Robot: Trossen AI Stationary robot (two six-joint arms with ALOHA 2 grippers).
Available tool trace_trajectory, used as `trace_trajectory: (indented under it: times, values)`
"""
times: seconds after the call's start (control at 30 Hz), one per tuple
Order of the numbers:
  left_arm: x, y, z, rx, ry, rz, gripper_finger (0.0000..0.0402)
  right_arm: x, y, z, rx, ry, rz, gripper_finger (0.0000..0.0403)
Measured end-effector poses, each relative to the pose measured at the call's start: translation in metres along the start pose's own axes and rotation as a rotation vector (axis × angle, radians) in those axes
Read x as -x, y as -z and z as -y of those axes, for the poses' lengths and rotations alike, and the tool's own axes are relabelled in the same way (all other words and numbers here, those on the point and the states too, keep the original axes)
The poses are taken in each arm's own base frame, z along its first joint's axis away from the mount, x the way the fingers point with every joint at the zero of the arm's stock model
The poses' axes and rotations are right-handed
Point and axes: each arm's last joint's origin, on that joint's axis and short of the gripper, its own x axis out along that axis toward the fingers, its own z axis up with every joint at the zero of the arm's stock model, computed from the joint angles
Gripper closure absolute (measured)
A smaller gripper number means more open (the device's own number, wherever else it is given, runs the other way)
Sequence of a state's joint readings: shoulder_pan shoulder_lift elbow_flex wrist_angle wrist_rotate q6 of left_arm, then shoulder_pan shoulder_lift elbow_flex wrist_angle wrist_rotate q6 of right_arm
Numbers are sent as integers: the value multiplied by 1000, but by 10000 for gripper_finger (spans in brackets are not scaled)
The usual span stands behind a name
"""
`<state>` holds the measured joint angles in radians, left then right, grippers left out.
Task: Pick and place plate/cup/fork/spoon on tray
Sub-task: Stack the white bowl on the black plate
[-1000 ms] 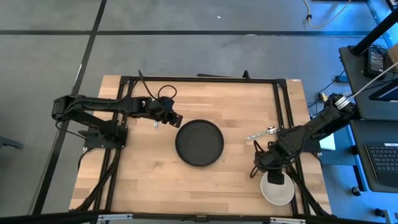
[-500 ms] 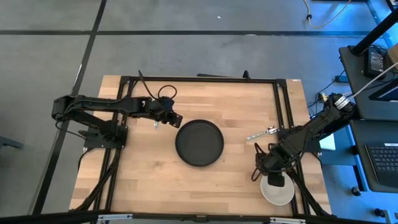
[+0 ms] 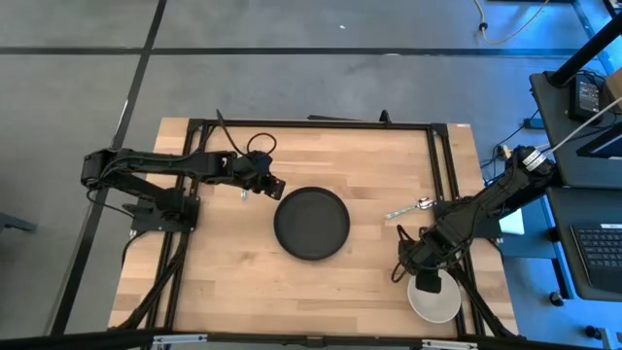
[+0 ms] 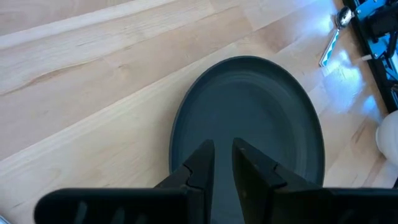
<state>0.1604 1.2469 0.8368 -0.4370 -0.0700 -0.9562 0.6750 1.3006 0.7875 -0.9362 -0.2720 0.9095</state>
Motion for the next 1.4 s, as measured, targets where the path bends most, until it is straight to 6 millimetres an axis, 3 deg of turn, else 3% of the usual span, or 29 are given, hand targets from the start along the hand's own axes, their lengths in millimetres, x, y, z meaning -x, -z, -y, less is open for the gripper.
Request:
trace_trajectory:
  times: [0.33,0.47,0.6,0.77,1.1,1.4]
  values:
    - [0,0,0,0,0,0,351,-10,1,8,14,41,13,288]
    - [0,0,0,0,0,0,351,-16,3,11,16,33,-8,323]
    - [0,0,0,0,0,0,351,-17,3,12,15,26,-17,384]
    - [0,0,0,1,0,0,351,-10,1,5,17,0,0,389]
    - [0,0,0,1,0,0,351,32,-3,-17,-21,-11,49,395]
    - [0,0,0,-6,3,2,351,93,-16,-22,-68,49,221,395]
